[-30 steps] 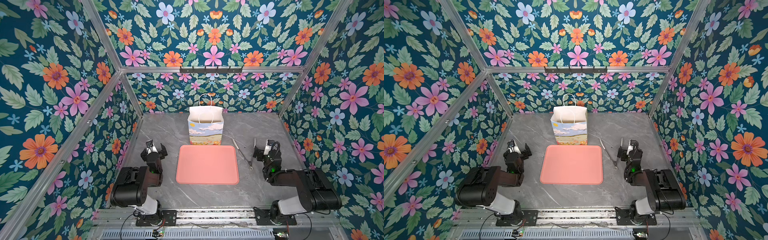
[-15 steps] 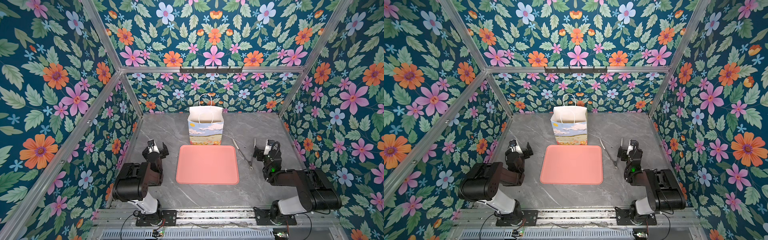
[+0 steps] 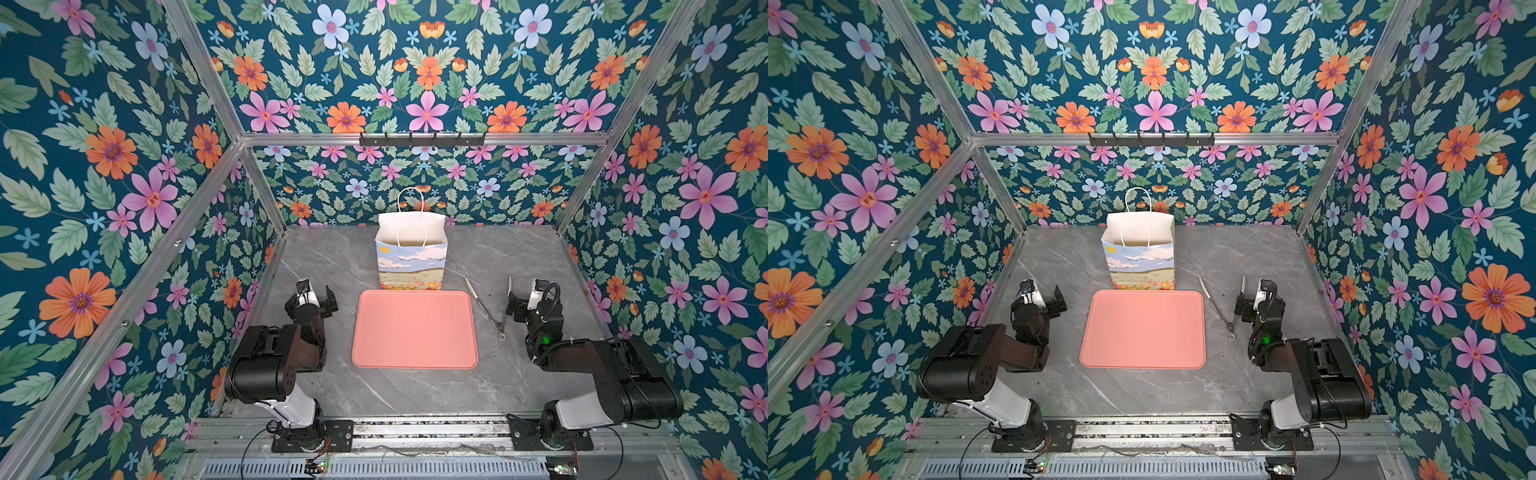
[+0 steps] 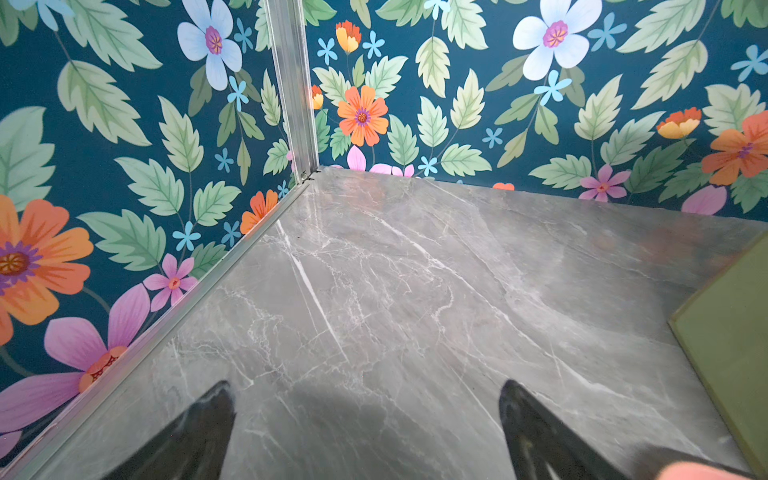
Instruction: Place the fake bread into the paper bag
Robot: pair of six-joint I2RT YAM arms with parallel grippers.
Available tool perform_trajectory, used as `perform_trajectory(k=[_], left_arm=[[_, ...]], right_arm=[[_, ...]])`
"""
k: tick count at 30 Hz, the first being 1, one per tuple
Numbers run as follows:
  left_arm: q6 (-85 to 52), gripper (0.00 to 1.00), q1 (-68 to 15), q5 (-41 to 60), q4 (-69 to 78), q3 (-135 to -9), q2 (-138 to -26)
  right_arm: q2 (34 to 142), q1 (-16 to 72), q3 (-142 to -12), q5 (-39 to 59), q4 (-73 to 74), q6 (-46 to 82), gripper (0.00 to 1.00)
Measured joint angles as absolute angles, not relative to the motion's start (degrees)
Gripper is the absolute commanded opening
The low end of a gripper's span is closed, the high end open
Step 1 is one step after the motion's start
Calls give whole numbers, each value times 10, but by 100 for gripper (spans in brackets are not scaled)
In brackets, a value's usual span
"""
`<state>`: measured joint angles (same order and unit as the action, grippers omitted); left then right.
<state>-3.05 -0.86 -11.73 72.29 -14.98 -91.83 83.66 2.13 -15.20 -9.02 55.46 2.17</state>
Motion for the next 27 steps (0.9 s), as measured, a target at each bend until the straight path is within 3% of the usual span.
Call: perform_trajectory(k=[14,27], left_arm=[[-30,100,-9,-117,723,-150,-918],[-30,100,-9,-116,793,-108,-920]], right_arm=[[837,21,-148,-90,560,21,99],[845,21,-98,-79,671,11,99]])
